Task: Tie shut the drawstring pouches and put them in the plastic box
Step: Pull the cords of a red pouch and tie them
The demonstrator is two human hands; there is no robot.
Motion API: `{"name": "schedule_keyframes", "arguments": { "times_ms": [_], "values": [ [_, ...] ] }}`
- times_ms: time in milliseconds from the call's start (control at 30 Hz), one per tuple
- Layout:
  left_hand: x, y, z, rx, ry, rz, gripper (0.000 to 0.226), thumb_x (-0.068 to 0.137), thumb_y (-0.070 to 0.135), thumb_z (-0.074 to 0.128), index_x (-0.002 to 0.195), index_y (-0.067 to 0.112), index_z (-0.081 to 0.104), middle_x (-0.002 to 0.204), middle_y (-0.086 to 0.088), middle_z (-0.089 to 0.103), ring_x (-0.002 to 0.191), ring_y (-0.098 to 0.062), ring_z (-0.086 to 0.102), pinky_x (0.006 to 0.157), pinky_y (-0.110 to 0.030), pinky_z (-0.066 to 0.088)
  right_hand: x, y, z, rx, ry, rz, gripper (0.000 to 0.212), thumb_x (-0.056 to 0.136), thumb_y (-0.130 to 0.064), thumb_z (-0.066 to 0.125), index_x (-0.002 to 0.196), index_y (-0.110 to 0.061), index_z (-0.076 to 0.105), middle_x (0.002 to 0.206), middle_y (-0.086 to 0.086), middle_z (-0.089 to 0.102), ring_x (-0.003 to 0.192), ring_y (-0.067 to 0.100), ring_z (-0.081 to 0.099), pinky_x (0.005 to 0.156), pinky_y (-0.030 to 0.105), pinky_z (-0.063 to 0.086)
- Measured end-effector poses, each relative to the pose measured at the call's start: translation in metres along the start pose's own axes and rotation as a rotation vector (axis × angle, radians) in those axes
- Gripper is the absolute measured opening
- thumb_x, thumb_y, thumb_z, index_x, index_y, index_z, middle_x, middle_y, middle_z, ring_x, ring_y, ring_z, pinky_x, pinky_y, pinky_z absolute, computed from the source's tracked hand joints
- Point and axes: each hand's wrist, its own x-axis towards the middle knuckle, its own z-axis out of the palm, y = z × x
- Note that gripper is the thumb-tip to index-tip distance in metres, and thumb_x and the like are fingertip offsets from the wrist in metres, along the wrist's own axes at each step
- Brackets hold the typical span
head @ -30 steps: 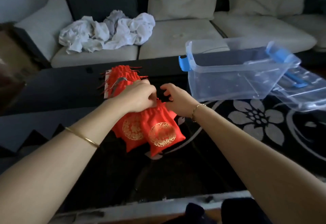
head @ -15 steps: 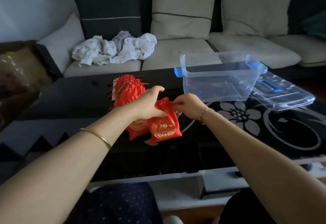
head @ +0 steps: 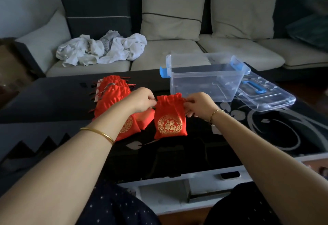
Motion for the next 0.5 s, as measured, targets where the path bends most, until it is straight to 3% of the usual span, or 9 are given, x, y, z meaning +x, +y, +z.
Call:
{"name": "schedule_keyframes", "arguments": {
  "times_ms": [233, 333, 500],
  "values": [
    [-0.003, -0.017, -0.005, -0.338, 0.103, -0.050, 0.017, 0.092, 0.017, 0.058, 0.086, 0.006, 0.070, 0.069, -0.004, 0.056, 0.061, -0.019, 0.050, 0.056, -0.026, 0.044, -0.008, -0.014, -0.005, 0.152, -0.068, 0.136, 0.018, 0.094, -0.005, 0.049, 0.104, 0.004, 0.060, 0.087, 0.025, 0.068, 0.060, 0.020, 0.061, 0.060, 0.028, 0.054],
    [-0.008, -0.026, -0.002, -0.540, 0.159, -0.135, 0.017, 0.089, 0.020, 0.063, 0.084, 0.006, 0.070, 0.062, -0.006, 0.050, 0.057, -0.017, 0.046, 0.054, -0.027, 0.042, -0.014, -0.018, -0.007, 0.295, -0.107, 0.198, 0.010, 0.093, -0.001, 0.049, 0.094, 0.005, 0.057, 0.082, 0.022, 0.067, 0.058, 0.020, 0.064, 0.055, 0.025, 0.056],
    [-0.018, -0.035, -0.001, -0.683, 0.113, -0.178, 0.022, 0.091, 0.024, 0.061, 0.076, 0.008, 0.066, 0.060, 0.000, 0.045, 0.051, -0.011, 0.040, 0.050, -0.022, 0.037, -0.024, -0.017, -0.018, 0.421, -0.083, 0.230, 0.015, 0.090, -0.016, 0.059, 0.089, -0.001, 0.060, 0.086, 0.019, 0.071, 0.060, 0.017, 0.067, 0.058, 0.026, 0.058]
  ]
}}
